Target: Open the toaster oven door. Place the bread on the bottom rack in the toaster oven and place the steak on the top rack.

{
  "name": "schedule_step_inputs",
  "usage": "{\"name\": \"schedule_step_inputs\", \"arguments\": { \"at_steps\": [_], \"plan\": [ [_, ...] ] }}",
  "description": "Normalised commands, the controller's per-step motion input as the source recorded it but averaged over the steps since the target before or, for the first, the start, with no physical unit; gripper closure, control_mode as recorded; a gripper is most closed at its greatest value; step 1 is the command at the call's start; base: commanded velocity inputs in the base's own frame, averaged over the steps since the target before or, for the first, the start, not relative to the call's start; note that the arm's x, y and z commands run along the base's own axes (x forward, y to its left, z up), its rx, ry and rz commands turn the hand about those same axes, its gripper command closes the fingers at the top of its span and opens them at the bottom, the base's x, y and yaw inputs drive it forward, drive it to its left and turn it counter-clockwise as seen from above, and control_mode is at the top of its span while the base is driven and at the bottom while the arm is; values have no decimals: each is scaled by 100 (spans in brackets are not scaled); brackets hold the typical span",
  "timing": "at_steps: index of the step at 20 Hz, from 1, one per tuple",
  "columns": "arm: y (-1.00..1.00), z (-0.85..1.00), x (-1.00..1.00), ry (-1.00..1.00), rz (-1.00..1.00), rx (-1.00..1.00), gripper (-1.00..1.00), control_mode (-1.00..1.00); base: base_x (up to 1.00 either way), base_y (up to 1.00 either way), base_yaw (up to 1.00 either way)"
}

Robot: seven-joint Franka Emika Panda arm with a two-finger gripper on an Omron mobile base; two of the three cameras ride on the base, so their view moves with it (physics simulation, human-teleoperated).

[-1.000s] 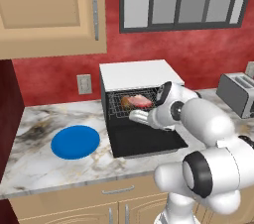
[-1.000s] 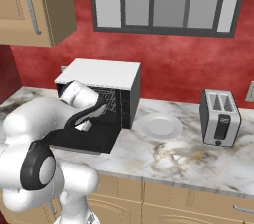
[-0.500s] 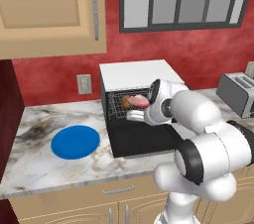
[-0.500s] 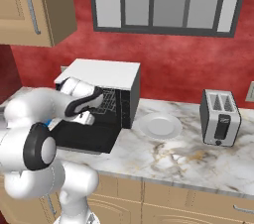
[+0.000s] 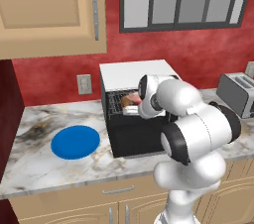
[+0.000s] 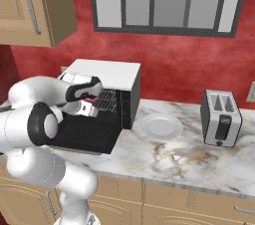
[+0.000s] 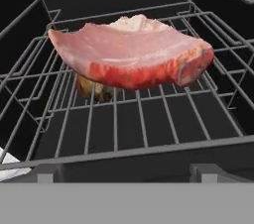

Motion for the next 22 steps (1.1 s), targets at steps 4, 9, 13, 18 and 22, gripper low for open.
{"name": "schedule_step_inputs", "arguments": {
  "at_steps": [4,9,13,18,22],
  "plan": [
    [5,0,51,0,2,-8,-100,-100,0,0,0],
    [3,6,30,-1,3,-7,-100,-100,0,0,0],
    [1,5,-3,0,4,-3,-100,-100,0,0,0],
    [17,2,-83,0,7,0,-100,-100,0,0,0],
    [36,26,-100,1,9,0,-100,-100,0,0,0]
  ]
}}
